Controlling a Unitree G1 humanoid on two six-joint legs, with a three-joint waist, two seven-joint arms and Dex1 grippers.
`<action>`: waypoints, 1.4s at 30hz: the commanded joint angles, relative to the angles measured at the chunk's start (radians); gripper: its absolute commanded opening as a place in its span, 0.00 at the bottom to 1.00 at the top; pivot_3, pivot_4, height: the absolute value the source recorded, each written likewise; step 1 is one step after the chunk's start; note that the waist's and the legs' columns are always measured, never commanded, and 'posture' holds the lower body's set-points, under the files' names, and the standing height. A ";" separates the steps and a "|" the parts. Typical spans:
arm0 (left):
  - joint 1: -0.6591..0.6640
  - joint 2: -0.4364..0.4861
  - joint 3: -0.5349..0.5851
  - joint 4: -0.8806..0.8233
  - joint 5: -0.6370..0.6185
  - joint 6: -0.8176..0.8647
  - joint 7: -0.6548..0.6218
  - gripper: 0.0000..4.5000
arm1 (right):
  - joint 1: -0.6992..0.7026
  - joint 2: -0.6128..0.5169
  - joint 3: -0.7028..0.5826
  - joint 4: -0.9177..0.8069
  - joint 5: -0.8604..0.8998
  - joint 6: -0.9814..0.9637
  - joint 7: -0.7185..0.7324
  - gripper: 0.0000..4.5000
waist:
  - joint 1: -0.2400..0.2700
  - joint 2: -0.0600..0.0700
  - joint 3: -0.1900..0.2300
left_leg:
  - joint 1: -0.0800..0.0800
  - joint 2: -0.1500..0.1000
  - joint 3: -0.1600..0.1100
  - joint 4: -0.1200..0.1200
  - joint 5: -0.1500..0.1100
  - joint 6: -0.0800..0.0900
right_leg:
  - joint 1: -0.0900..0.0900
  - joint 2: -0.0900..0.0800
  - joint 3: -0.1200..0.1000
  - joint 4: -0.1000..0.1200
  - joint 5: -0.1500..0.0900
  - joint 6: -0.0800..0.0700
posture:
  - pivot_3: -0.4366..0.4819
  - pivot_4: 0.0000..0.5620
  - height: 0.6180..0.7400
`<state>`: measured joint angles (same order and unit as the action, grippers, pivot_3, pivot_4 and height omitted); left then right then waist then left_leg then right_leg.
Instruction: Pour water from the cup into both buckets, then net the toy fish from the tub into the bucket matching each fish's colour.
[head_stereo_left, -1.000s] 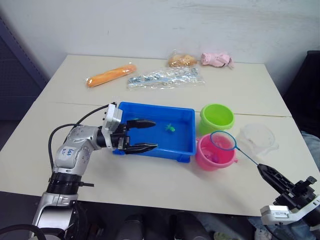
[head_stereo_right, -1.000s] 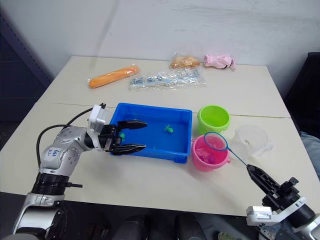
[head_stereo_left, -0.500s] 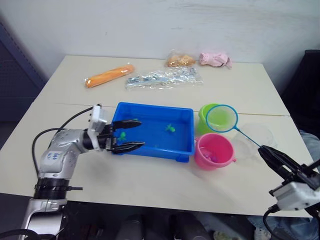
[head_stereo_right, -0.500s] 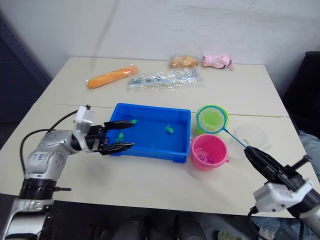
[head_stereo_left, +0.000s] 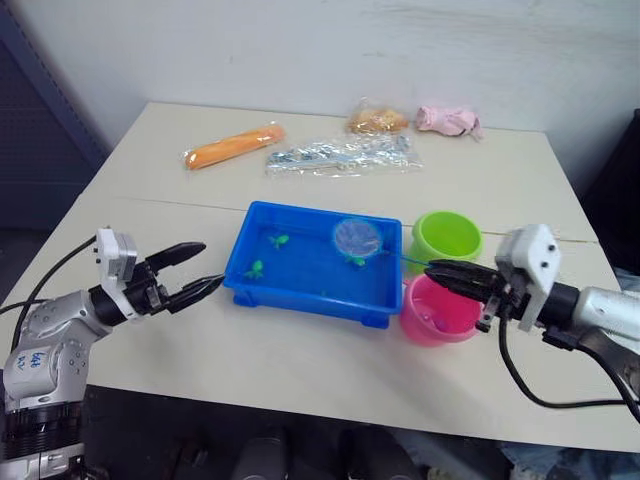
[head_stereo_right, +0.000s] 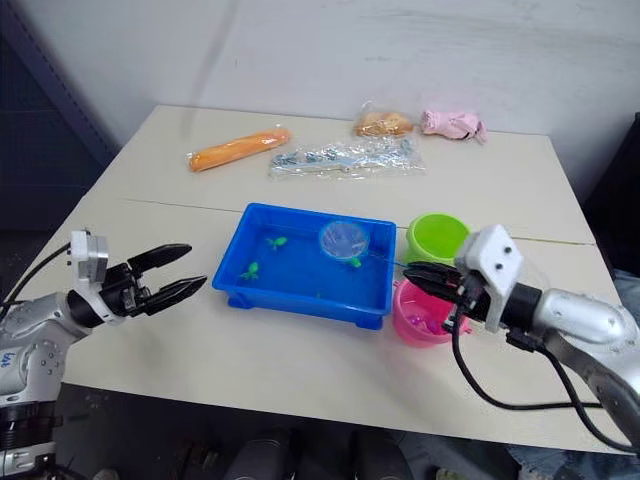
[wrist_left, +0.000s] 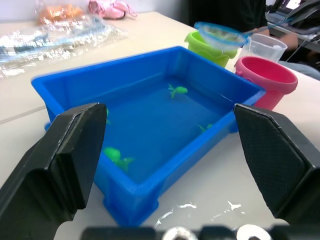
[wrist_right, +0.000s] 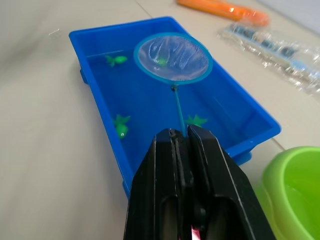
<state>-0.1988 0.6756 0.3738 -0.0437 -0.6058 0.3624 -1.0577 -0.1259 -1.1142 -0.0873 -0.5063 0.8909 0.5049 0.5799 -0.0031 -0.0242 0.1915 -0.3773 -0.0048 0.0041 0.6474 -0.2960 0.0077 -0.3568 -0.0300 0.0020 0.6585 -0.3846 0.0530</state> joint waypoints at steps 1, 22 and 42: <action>-0.034 0.034 0.014 -0.040 -0.025 0.015 0.013 0.97 | -0.047 -0.005 0.004 0.019 0.011 0.086 0.081 0.00 | 0.001 0.000 0.000 | -0.001 0.000 0.000 0.000 0.000 0.000 | -0.001 0.000 0.000 0.000 0.000 0.000 | 0.48 0.27 1.00; 0.059 0.154 0.114 -0.008 -0.078 0.118 -0.028 0.97 | -0.158 0.051 -0.018 0.009 0.003 0.400 0.135 0.00 | -0.024 0.001 0.000 | -0.006 0.000 -0.001 0.000 -0.001 0.001 | -0.006 0.000 -0.001 0.000 0.001 -0.001 | 0.48 0.27 1.00; -0.191 0.151 -0.137 0.116 0.024 0.027 -0.130 0.97 | -0.569 0.214 0.243 0.200 -0.107 0.772 0.097 0.00 | -0.025 0.001 0.000 | -0.017 0.000 0.001 0.002 0.000 0.000 | -0.019 0.000 0.000 0.004 0.001 -0.001 | 0.48 0.27 1.00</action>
<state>-0.3788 0.8256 0.2320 0.0724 -0.5860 0.4029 -1.1752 -0.6750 -0.8960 0.1610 -0.2997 0.7985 1.2702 0.6781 -0.0283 -0.0236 0.1917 -0.3948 -0.0049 0.0057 0.6491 -0.2961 0.0074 -0.3761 -0.0301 0.0022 0.6621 -0.3840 0.0521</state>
